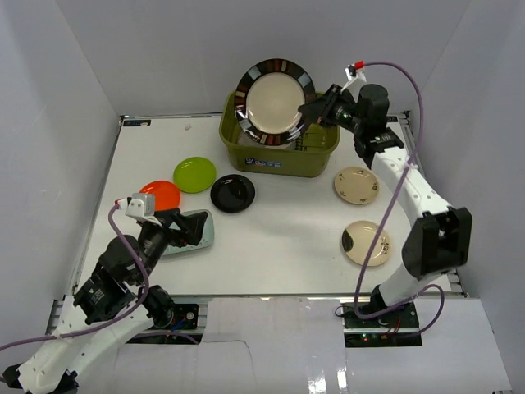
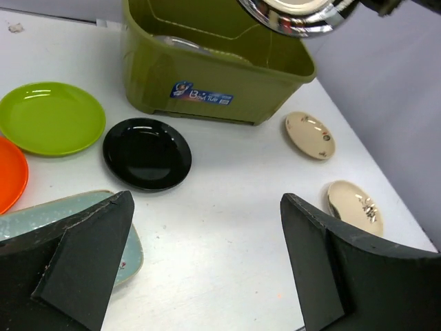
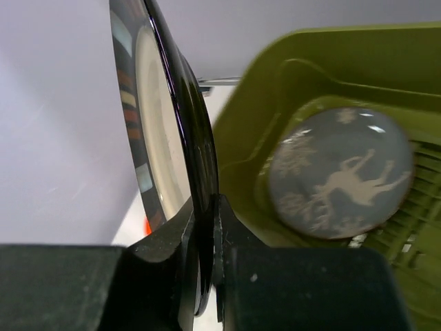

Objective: Place the plates into the plastic bin on the countertop

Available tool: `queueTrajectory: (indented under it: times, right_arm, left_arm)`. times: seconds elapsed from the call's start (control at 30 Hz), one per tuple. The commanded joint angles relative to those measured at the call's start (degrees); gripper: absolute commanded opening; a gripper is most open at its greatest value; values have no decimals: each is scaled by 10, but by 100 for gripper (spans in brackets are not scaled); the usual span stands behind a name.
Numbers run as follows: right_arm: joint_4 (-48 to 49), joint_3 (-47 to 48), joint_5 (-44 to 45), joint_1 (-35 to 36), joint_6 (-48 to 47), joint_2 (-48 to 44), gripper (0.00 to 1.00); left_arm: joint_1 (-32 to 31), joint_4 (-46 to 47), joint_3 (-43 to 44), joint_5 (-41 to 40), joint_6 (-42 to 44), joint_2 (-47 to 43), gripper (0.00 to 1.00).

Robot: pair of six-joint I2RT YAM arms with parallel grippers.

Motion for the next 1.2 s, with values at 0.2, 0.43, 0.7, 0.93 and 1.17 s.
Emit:
queueTrajectory:
  times: [0.2,0.43,0.7,0.93,1.17]
  right_arm:
    - [-63,257,85,-8,-47,213,8]
    - [-98,284,87,-8,-44,298,8]
    - [-124,247,104,-5,-74,311,29]
    - [-162,236,138,-3,-106,301,71]
    - [-209,225,236,11,-167,255,93]
  left_arm:
    - [7,22,-3,54,47,48,98]
    - [18,25,-6,53,49,44,98]
    - [29,26,-7,54,48,46,98]
    - [45,28,-7,60,46,55,98]
    - [57,27,-8,58,45,61,98]
